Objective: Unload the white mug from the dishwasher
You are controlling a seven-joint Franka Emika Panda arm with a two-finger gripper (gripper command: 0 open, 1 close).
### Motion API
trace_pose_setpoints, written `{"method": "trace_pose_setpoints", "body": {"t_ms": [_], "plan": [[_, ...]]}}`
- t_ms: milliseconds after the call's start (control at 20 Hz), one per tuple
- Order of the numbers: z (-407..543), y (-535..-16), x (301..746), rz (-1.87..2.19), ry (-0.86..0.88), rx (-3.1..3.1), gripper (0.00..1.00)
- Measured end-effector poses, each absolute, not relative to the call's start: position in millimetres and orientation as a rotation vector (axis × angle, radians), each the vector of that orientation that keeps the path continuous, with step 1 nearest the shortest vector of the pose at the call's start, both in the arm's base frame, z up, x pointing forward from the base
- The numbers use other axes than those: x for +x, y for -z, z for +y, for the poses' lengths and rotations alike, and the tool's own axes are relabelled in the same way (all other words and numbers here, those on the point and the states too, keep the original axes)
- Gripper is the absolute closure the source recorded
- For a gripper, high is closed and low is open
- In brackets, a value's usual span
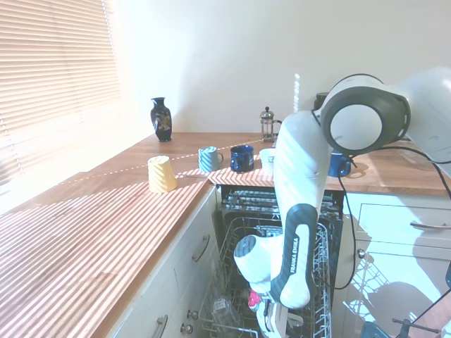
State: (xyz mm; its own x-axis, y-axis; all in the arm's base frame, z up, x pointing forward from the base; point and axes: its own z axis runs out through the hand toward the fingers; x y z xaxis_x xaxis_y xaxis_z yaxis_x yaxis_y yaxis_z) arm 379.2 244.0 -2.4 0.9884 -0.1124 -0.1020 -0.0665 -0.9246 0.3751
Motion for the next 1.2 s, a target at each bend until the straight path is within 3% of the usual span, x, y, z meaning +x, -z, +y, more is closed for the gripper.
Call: {"method": "trace_pose_setpoints", "body": {"t_ms": [1200], "plan": [[259,-3,375,-0.158,0.164,2.770,1.00]]}}
